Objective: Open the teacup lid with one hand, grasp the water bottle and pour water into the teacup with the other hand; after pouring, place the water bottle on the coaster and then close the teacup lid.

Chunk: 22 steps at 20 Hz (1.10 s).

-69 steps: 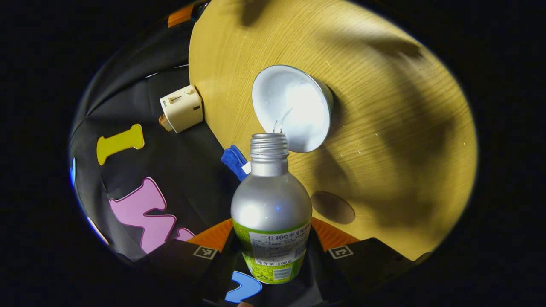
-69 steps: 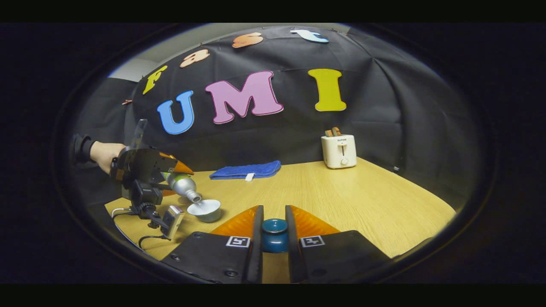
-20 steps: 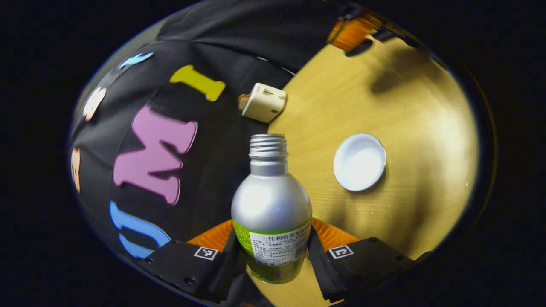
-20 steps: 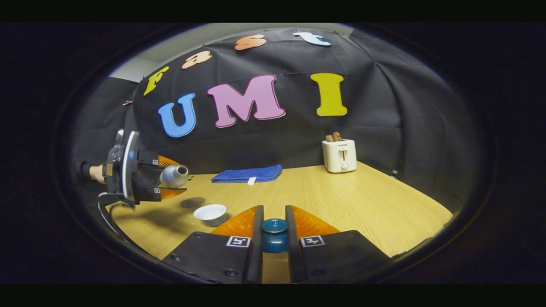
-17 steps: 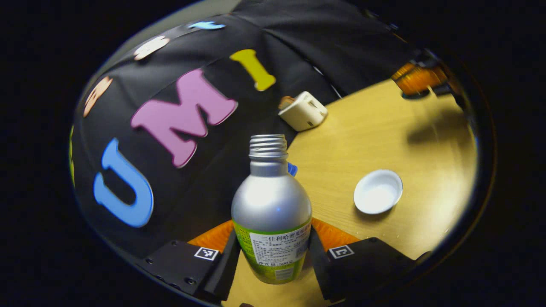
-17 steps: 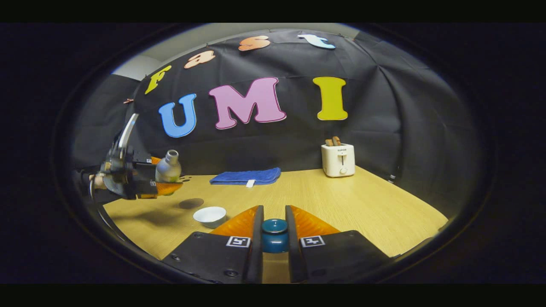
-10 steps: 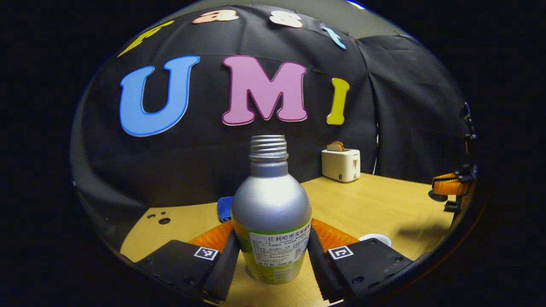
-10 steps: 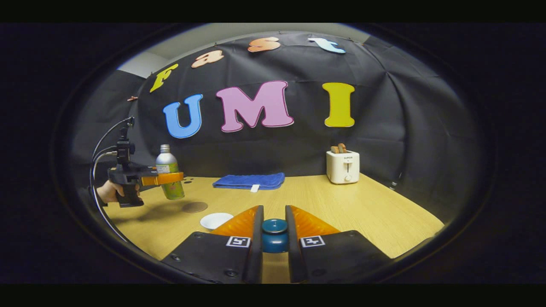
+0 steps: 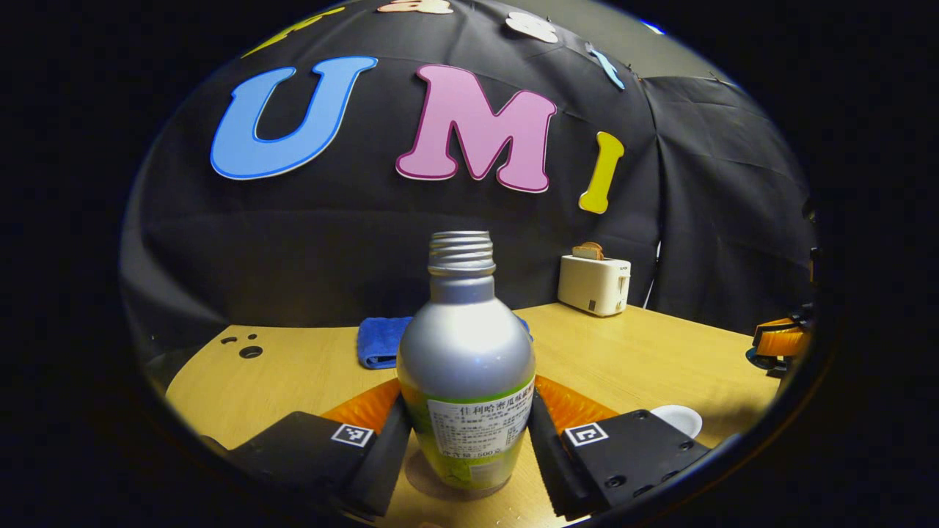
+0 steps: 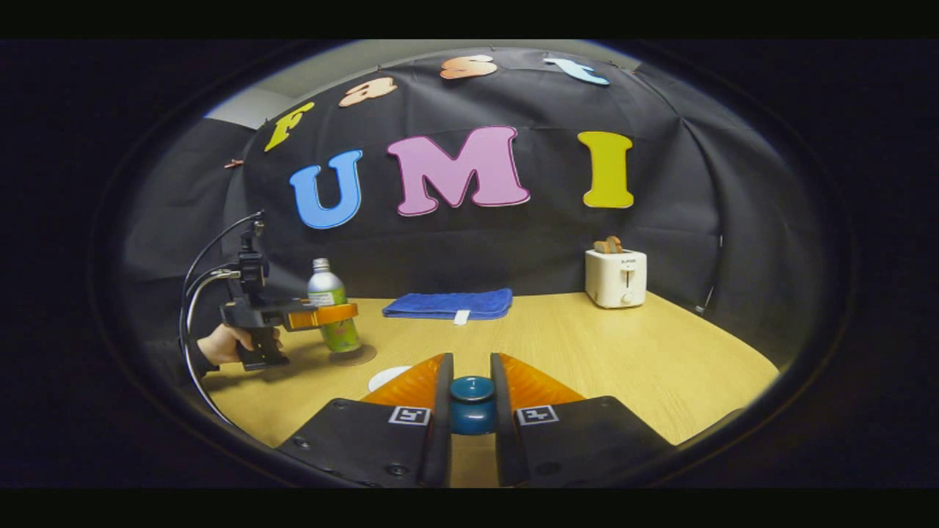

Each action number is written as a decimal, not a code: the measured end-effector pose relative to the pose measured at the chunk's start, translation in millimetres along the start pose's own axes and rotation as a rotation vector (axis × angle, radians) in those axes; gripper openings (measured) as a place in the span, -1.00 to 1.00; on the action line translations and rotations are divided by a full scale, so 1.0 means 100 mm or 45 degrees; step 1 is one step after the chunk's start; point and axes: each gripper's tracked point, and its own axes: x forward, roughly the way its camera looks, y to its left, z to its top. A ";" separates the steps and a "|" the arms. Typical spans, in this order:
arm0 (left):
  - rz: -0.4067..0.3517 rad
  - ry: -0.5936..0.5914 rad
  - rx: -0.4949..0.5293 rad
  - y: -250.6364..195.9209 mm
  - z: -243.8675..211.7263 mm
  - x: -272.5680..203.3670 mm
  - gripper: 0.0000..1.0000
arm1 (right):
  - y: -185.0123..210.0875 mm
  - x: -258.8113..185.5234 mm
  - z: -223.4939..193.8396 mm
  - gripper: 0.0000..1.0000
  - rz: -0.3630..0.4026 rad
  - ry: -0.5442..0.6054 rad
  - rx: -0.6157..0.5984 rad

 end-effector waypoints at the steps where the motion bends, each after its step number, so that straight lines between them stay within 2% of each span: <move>1: 0.027 0.016 0.011 0.03 -0.02 0.02 0.60 | 0.02 0.02 -0.02 -0.45 0.005 0.006 0.000; 3: 0.079 0.029 0.017 0.09 -0.07 0.06 0.61 | 0.05 0.04 -0.04 -0.53 0.016 0.005 0.012; 5: 0.086 0.042 0.000 0.11 -0.14 0.05 0.63 | 0.08 0.07 -0.05 -0.45 0.029 0.009 0.023; 8: 0.091 0.047 -0.017 0.11 -0.25 0.04 0.64 | 0.13 0.11 -0.09 -0.44 0.048 0.020 0.027; 12: 0.073 0.092 0.011 0.03 -0.32 0.03 0.67 | 0.22 0.10 -0.14 -0.44 0.079 0.039 0.022; 14: 0.101 0.113 0.035 0.04 -0.35 0.00 0.71 | 0.24 0.09 -0.14 -0.43 0.085 0.038 0.014; 16: 0.104 0.121 0.035 0.03 -0.34 -0.10 0.96 | 0.27 0.07 -0.13 -0.44 0.091 0.032 0.011; 22: 0.140 0.238 0.078 0.01 -0.43 -0.49 0.94 | 0.38 0.11 0.01 -0.45 0.135 -0.006 0.001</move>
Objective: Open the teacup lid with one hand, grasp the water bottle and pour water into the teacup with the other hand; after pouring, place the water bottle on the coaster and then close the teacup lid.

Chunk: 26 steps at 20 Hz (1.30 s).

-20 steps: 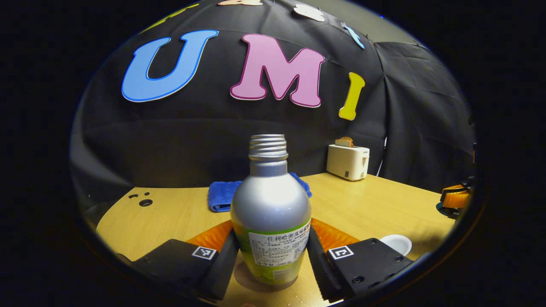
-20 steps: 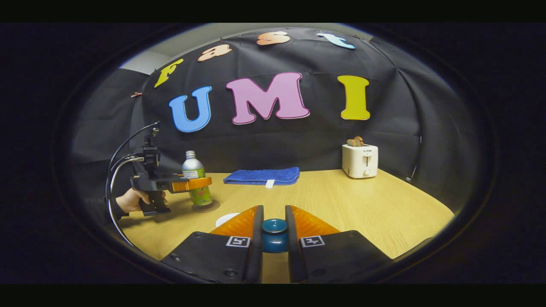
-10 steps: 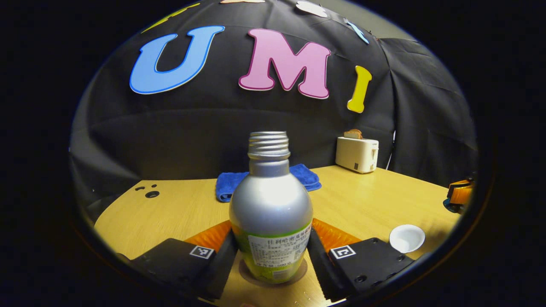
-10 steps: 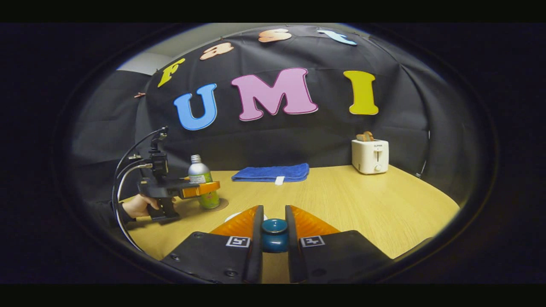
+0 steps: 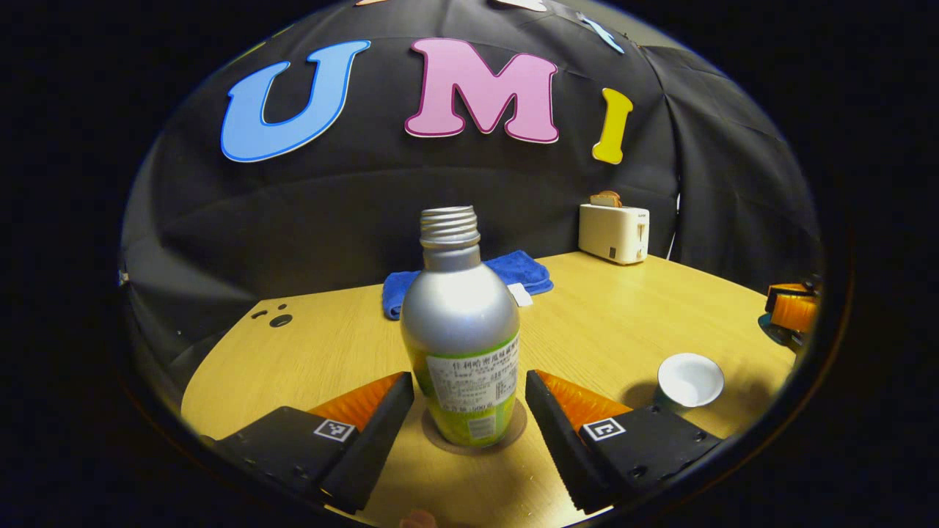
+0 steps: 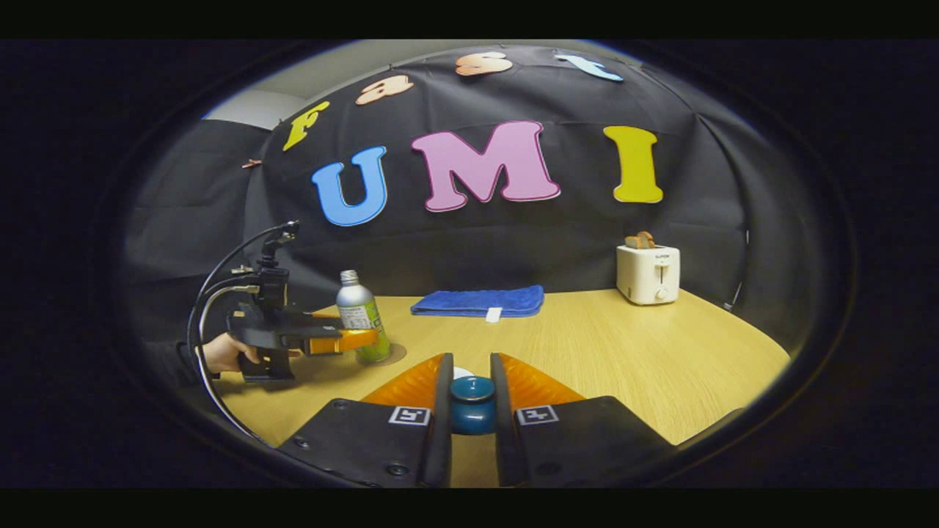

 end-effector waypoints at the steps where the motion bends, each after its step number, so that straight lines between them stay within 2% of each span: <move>1: -0.005 0.004 -0.001 -0.02 -0.02 -0.08 0.94 | 0.03 0.04 0.06 -0.45 0.011 -0.016 -0.009; 4: -0.018 0.026 -0.028 -0.03 -0.10 -0.38 0.94 | 0.21 0.25 0.10 -0.45 0.093 -0.037 -0.054; 7: 0.051 -0.072 -0.110 0.17 0.04 -0.86 0.93 | 0.40 0.53 0.00 -0.37 0.179 -0.022 -0.062; 8: 0.072 -0.098 -0.135 0.23 0.09 -1.00 0.94 | 0.43 0.61 -0.09 -0.51 0.194 0.006 -0.045; 9: 0.100 -0.149 -0.186 0.31 0.18 -1.20 0.94 | 0.43 0.73 -0.27 -0.45 0.197 0.063 -0.029; 10: 0.112 -0.203 -0.244 0.37 0.26 -1.41 0.96 | 0.40 0.83 -0.39 -0.53 0.176 0.094 -0.051; 11: 0.110 -0.235 -0.286 0.39 0.28 -1.55 0.95 | 0.38 0.87 -0.48 -0.44 0.159 0.115 -0.073; 12: 0.109 -0.266 -0.332 0.41 0.31 -1.63 0.93 | 0.38 0.88 -0.54 -0.53 0.156 0.129 -0.080; 17: 0.040 -0.295 -0.412 0.37 0.39 -1.71 0.92 | 0.36 0.91 -0.63 -0.43 0.123 0.140 -0.147; 19: 0.016 -0.282 -0.421 0.31 0.36 -1.70 0.92 | 0.37 0.91 -0.66 -0.27 0.127 0.163 -0.142; 20: 0.008 -0.281 -0.426 0.29 0.37 -1.69 0.92 | 0.36 0.91 -0.67 -0.34 0.123 0.167 -0.136; 22: 0.004 -0.283 -0.452 0.27 0.34 -1.66 0.92 | 0.35 0.89 -0.68 -0.29 0.111 0.175 -0.125; 23: 0.007 -0.299 -0.463 0.23 0.33 -1.62 0.92 | 0.32 0.86 -0.65 -0.07 0.091 0.165 -0.114; 24: 0.025 -0.308 -0.457 0.23 0.30 -1.58 0.92 | 0.32 0.84 -0.64 0.04 0.090 0.155 -0.103; 26: 0.059 -0.317 -0.425 0.17 0.23 -1.51 0.91 | 0.30 0.79 -0.56 0.61 0.067 0.110 -0.083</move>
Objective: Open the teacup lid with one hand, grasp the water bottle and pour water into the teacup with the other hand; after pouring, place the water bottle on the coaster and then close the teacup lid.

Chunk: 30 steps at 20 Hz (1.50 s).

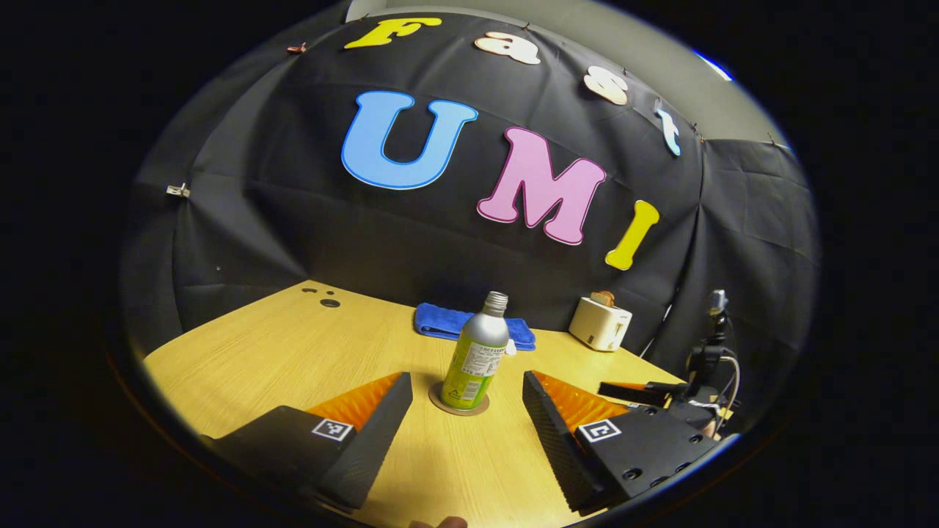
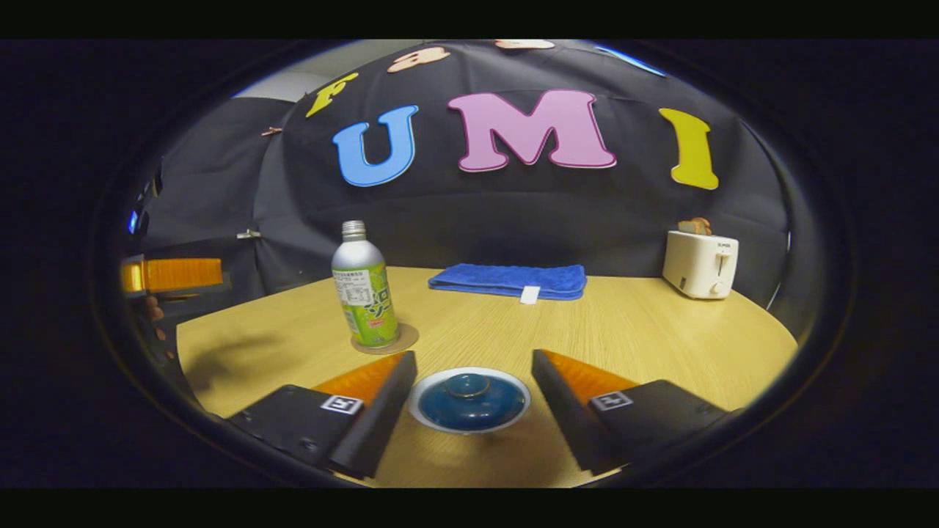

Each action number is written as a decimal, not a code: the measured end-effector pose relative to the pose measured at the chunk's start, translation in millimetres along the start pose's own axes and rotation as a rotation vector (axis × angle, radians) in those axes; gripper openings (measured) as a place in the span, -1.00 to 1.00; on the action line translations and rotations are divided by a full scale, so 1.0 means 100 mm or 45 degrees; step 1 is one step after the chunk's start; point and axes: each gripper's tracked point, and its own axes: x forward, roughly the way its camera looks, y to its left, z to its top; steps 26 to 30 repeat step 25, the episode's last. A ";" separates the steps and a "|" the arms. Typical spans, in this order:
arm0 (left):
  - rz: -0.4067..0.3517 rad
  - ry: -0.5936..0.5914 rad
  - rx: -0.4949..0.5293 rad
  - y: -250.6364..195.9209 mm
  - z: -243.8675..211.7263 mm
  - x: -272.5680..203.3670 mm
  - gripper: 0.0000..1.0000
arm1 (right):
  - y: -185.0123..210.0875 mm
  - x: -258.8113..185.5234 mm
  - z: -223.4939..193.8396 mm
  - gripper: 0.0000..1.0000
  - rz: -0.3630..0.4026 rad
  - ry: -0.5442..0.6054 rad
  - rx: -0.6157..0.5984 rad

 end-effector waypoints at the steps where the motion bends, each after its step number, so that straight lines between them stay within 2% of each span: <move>1: 0.015 -0.008 0.026 -0.01 -0.05 0.02 0.91 | 0.00 -0.11 0.10 0.90 -0.018 -0.035 0.007; 2: 0.031 -0.020 0.058 -0.03 -0.08 0.06 0.92 | -0.02 -0.20 0.19 1.00 -0.040 -0.073 0.006; 5: 0.083 -0.099 0.140 -0.08 -0.07 0.13 0.91 | -0.11 -0.45 0.34 0.99 -0.131 -0.167 -0.019; 7: 0.107 -0.143 0.172 -0.12 -0.08 0.15 0.92 | -0.11 -0.57 0.37 0.99 -0.163 -0.210 0.026; 9: 0.106 -0.173 0.197 -0.18 -0.10 0.17 0.92 | -0.11 -0.63 0.35 0.99 -0.171 -0.225 0.062; 12: 0.109 -0.139 0.247 -0.21 -0.26 0.23 0.91 | -0.16 -0.63 0.22 0.99 -0.204 -0.186 0.017; 16: 0.114 -0.126 0.308 -0.24 -0.35 0.26 0.92 | -0.07 -0.59 0.12 1.00 -0.191 -0.161 0.008; 19: 0.107 -0.093 0.284 -0.23 -0.44 0.30 0.92 | -0.04 -0.55 0.01 0.99 -0.182 -0.127 0.012; 25: 0.134 -0.103 0.319 -0.15 -0.46 0.35 0.92 | -0.04 -0.60 0.11 1.00 -0.185 -0.210 0.011; 30: 0.134 -0.103 0.319 -0.15 -0.46 0.35 0.92 | -0.04 -0.60 0.11 1.00 -0.185 -0.210 0.011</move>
